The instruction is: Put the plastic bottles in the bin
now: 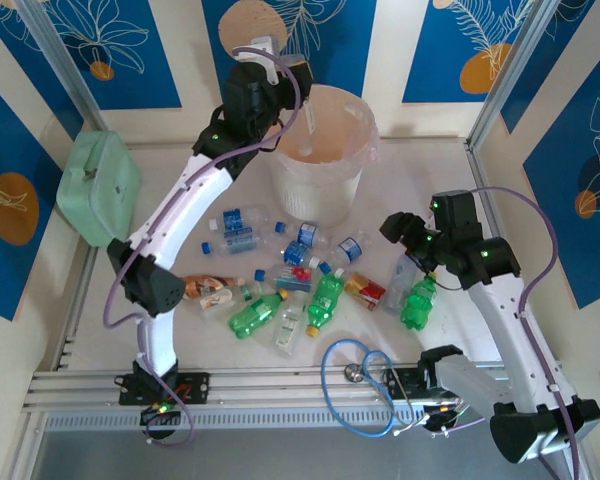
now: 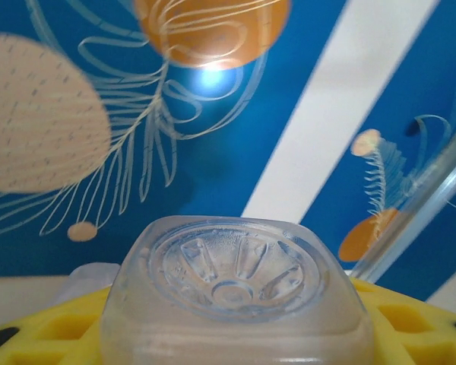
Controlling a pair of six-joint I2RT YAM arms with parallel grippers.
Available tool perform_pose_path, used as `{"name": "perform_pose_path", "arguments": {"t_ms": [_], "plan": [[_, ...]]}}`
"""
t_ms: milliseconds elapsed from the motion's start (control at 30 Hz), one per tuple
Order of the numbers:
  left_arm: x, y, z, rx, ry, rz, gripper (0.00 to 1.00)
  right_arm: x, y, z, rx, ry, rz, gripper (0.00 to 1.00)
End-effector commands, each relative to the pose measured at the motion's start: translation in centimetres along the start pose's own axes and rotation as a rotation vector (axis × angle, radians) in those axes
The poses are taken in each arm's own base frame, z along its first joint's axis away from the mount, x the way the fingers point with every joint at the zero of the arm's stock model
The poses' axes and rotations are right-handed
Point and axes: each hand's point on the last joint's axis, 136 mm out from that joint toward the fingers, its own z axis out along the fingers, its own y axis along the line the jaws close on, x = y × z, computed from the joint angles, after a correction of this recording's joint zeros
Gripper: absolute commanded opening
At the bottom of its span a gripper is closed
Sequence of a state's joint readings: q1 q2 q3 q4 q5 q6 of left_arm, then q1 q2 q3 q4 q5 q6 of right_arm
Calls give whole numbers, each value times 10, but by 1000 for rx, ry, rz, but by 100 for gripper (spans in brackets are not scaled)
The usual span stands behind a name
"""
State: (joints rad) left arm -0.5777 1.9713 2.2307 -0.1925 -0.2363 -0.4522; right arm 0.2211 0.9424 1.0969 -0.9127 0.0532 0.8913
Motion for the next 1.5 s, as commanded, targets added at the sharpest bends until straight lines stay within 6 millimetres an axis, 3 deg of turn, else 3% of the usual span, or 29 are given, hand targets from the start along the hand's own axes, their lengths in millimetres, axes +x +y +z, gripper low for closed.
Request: {"name": "perform_pose_path", "arguments": {"t_ms": [0, 33, 100, 200, 433, 533, 633, 800, 933, 1033, 1267, 1467], "plan": [[-41, -4, 0, 43, -108, -188, 53, 6, 6, -6, -35, 16, 2, 75], [-39, -2, 3, 36, -96, -192, 60, 7, 5, -6, -30, 18, 2, 75], [-33, 1, 7, 27, -57, -219, 84, 8, 3, -7, -21, 20, 2, 75], [-26, 4, 6, 15, -24, -252, 99, 8, 1, -8, -14, 17, 4, 75], [-47, 10, -26, -38, -35, -222, 99, 8, 0, -6, 0, 21, 6, 75], [-53, 18, -52, -82, -27, -156, 98, 8, -8, -6, 47, 20, -3, 75], [-41, 35, -83, -139, 13, -51, 96, 10, -22, -8, 127, 19, -26, 75], [5, 72, -141, -208, 114, 105, 96, 18, -61, -7, 309, 33, -13, 76], [58, 93, -182, -189, 239, 174, 96, 30, -99, -2, 505, 80, 49, 74], [99, 106, -202, -175, 346, 185, 96, 38, -115, 8, 570, 115, 84, 74], [176, 111, -215, -114, 534, 87, 92, 42, -137, 35, 620, 170, 158, 74], [210, 108, -212, -105, 611, 68, 88, 45, -164, 43, 670, 188, 259, 71]]}}
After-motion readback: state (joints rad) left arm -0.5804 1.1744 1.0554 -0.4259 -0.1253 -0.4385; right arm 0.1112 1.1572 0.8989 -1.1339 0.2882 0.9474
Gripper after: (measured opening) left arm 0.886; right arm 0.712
